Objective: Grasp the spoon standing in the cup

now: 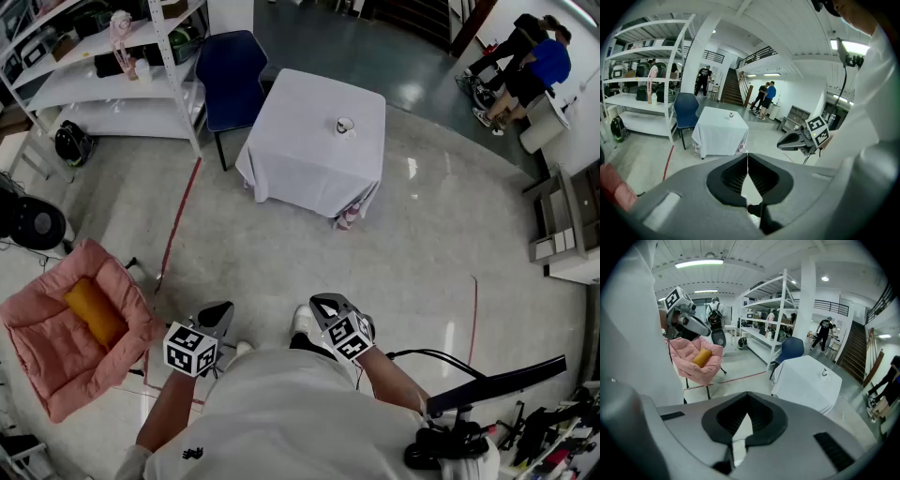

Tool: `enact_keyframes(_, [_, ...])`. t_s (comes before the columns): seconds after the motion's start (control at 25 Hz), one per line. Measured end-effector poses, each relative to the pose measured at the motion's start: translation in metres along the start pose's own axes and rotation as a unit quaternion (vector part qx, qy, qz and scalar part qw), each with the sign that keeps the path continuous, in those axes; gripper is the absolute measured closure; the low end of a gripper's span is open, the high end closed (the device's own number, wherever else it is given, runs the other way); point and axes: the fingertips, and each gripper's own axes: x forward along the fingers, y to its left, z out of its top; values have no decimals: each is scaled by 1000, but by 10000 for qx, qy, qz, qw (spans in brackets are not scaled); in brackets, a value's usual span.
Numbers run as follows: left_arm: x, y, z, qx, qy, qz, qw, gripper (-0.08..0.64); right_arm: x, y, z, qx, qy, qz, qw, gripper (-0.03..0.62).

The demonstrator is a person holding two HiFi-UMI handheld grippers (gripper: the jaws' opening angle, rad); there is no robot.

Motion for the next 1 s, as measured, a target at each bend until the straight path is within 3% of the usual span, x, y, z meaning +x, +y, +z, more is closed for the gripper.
enact_keyframes(0.24, [-45, 19, -49, -48, 121, -176, 9998, 548, 19, 66, 14, 15, 98, -29, 9999, 586])
enact_keyframes(0.48, [-43, 34, -60, 120, 319, -364, 9988, 548, 27, 71, 10, 193, 218, -102, 9995, 586])
enact_keyframes(0.68, [0, 54, -30, 63, 244, -249, 9994, 548, 45, 11, 19, 289, 115, -193, 9993, 584])
enact_keyframes(0.88, [70, 61, 31, 117, 155, -381, 9991, 547, 57, -77, 37, 494, -241, -490, 9973, 578])
enact_keyframes(1.0, [115, 63, 71, 278, 189, -448, 9984, 546, 50, -121, 27, 709, -332, -620, 9950, 515])
